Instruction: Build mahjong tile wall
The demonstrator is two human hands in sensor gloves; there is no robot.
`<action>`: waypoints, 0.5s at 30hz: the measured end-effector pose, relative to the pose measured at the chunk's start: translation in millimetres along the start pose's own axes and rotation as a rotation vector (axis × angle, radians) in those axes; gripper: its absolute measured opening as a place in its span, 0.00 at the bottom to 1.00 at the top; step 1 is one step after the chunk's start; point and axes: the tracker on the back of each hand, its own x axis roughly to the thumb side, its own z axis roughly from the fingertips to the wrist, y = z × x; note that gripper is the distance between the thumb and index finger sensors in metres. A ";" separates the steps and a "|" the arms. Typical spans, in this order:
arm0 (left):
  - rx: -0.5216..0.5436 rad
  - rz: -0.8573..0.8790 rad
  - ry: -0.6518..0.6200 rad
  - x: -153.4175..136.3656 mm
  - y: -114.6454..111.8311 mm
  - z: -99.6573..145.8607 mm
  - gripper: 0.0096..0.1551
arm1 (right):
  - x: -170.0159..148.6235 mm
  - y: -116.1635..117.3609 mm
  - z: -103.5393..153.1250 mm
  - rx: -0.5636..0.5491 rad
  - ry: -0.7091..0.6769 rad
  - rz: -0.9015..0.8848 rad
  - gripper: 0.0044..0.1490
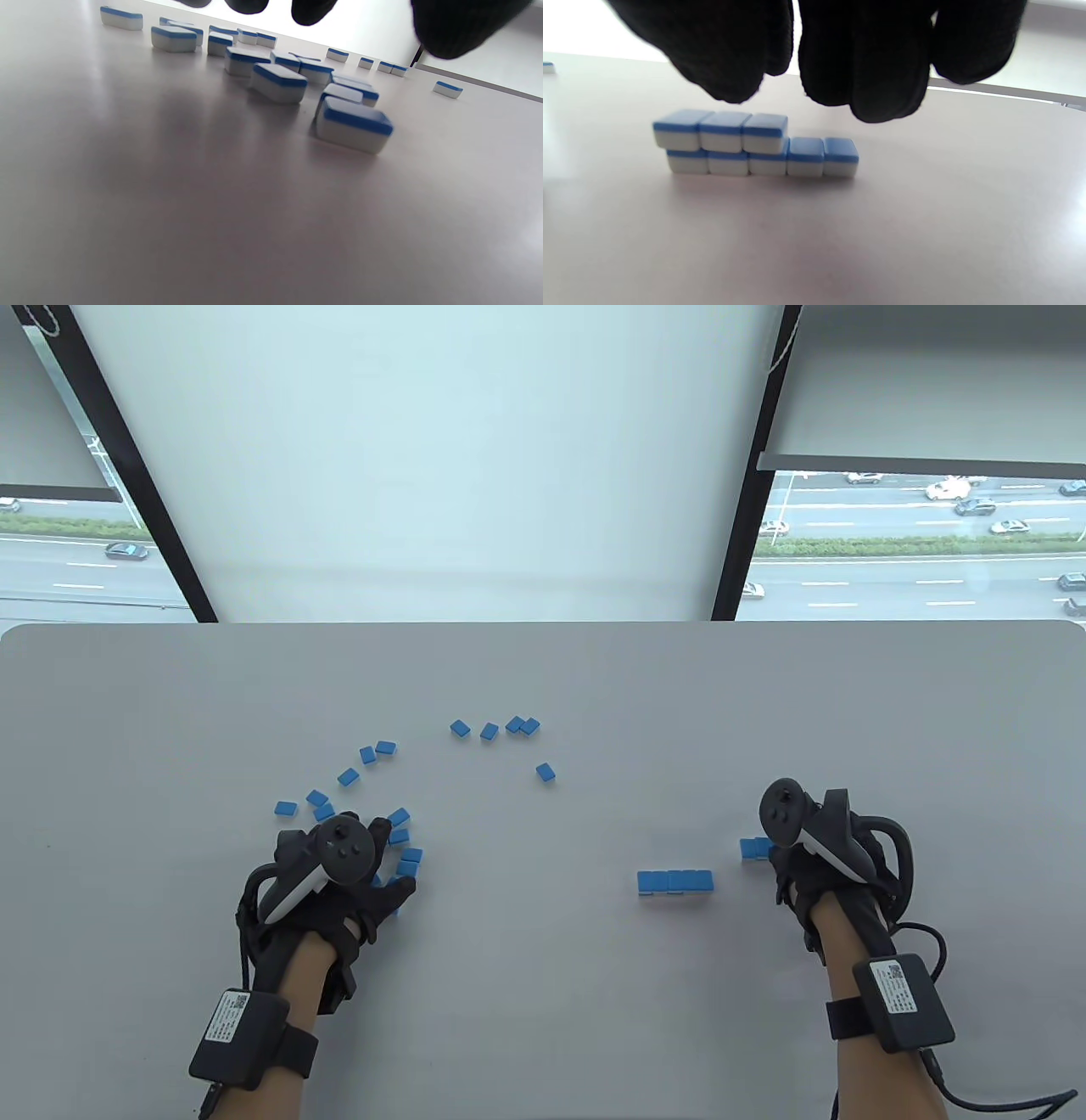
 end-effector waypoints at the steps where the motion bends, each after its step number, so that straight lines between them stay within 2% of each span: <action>1: 0.005 0.004 -0.003 0.3 1.4 0.5 0.52 | 12.7 -9.4 -0.4 -0.030 -0.027 -0.003 0.40; 8: 0.022 0.004 -0.002 0.4 5.6 3.1 0.52 | 110.1 -43.8 -22.0 -0.009 -0.223 0.028 0.47; 11: 0.026 -0.002 -0.005 1.2 6.6 3.6 0.52 | 153.7 -47.7 -38.3 0.049 -0.245 0.086 0.49; 15: 0.033 -0.002 -0.012 1.9 7.4 4.1 0.53 | 204.3 -41.3 -62.7 0.128 -0.304 0.244 0.51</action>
